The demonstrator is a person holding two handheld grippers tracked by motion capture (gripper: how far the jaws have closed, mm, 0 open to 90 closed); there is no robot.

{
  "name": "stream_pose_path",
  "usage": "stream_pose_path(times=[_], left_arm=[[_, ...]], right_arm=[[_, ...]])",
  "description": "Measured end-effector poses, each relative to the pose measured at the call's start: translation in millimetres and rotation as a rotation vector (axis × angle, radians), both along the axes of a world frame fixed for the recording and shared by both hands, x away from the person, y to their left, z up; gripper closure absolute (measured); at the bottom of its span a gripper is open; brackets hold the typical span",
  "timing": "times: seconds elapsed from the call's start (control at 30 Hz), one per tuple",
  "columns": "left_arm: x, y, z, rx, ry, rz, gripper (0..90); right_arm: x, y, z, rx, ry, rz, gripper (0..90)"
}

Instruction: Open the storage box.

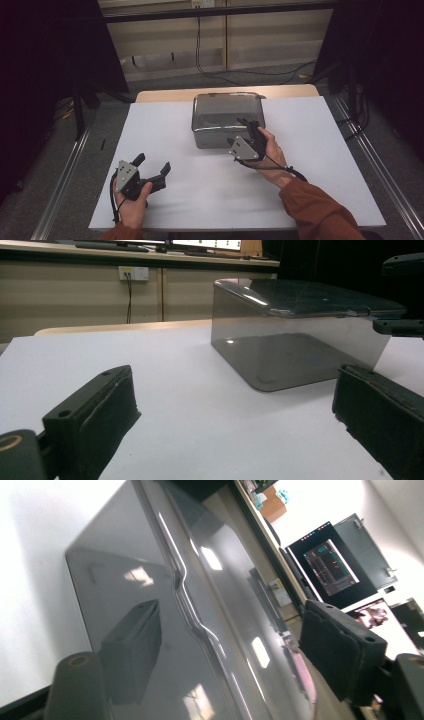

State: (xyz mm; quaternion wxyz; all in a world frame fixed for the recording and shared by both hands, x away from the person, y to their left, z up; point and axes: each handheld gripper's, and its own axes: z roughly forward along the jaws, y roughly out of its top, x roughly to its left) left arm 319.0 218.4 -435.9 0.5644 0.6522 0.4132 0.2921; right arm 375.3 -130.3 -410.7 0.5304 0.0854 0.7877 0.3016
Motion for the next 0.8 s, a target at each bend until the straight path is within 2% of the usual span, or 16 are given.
stream_pose_path(times=[0.1, 0.13, 0.27, 0.3, 0.33, 0.6, 0.8], left_arm=[[-0.2, 0.4, 0.3, 0.002, -0.001, 0.001, 3.8], [-0.2, 0.3, 0.3, -0.001, -0.001, 0.003, 3.8], [-0.5, 0.9, 0.6, 0.003, -0.002, 0.002, 3.8], [-0.6, 0.6, 0.6, 0.0, -0.002, 0.003, 3.8], [-0.7, 0.9, 0.7, 0.002, -0.003, 0.0, 3.8], [-0.8, 0.9, 1.0, 0.003, -0.006, -0.003, 3.7], [-0.8, 1.5, 1.0, 0.009, -0.005, -0.002, 3.7]], right_arm=[[-0.6, 3.3, -1.4, -0.051, -0.011, -0.007, 33.7], [-0.6, 3.3, -1.4, -0.051, -0.011, -0.007, 33.7], [-1.4, 6.4, -4.8, -0.103, -0.027, -0.015, 38.3], [-2.1, 7.7, -6.8, -0.136, -0.046, -0.015, 41.3], [-2.1, 7.7, -6.8, -0.136, -0.046, -0.015, 41.3], [-1.9, 12.4, -13.8, -0.227, -0.116, -0.017, 49.4], [-2.2, 15.8, -15.1, -0.251, -0.111, -0.01, 59.4]])
